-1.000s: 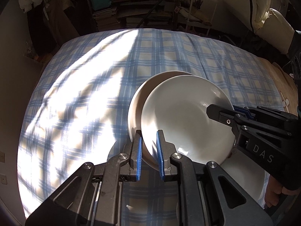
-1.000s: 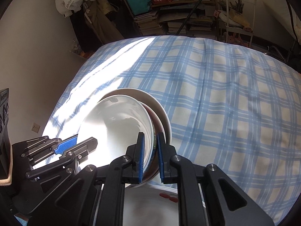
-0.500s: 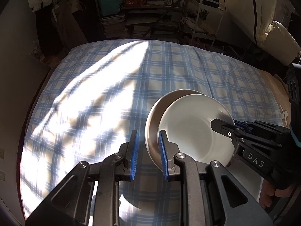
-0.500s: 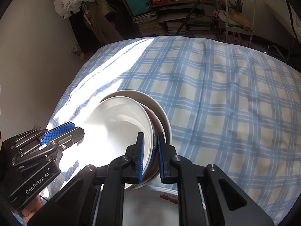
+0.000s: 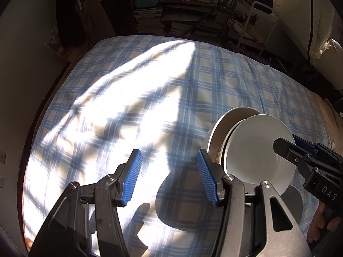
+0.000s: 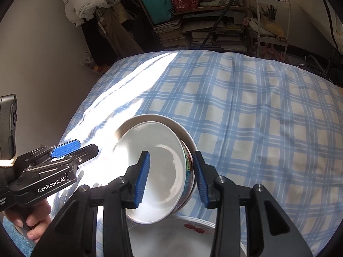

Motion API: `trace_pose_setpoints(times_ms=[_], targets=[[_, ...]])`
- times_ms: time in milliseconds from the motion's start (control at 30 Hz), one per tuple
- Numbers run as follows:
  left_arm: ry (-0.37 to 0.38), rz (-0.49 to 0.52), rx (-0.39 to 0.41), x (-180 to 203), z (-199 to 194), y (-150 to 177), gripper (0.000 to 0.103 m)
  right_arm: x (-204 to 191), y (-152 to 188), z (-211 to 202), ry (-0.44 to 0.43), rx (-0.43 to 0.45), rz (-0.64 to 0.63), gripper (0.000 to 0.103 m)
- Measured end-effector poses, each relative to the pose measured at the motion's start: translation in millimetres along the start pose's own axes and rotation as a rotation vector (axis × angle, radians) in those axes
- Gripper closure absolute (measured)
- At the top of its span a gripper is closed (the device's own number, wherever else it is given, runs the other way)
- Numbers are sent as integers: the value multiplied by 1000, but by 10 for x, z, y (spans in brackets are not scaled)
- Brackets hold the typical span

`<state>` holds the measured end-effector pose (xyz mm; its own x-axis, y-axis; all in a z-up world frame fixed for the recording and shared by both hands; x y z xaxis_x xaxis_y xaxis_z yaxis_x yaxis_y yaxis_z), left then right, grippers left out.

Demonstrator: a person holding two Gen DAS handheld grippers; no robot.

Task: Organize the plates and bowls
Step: 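Position both open tools at the rim of the plate-and-bowl stack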

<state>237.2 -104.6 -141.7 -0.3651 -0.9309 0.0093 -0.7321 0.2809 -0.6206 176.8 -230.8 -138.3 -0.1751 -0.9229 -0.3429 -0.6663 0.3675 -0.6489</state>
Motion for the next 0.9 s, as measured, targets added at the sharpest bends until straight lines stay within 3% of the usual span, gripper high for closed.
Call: trace_pose_setpoints(times_ms=[100,167,300,400,533,900], targets=[[29,-7,-4,13,-10,-2,36,72,-61,-59,19,14,8,42],[38,0,3,29,-25,-9,31,139,-110,-120,40,32,7,23],[54,0,13,41,-30,-15,28,310,-193,-227,77,51,9,3],[84,-17,-1,42,1,8,28,462,-218,-274,102,59,31,1],[70,-6,-23,43,68,49,28,641,-175,-235,131,44,67,0],[74,4,-42,59,118,80,28,781,58,49,146,-70,109,0]])
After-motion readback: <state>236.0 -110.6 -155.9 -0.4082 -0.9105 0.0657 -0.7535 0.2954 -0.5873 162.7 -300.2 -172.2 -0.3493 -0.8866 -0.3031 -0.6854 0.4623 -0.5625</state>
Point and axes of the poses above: each gripper's, at about its wrist camera, not at the fingertips, and z roughly the way its jaws point, x to its right, y to its underside, the point moved 5 cm from there along z, roughly the way its jaws point, and after that the axes turned 12 degrees about x, right-handed, at the moved point
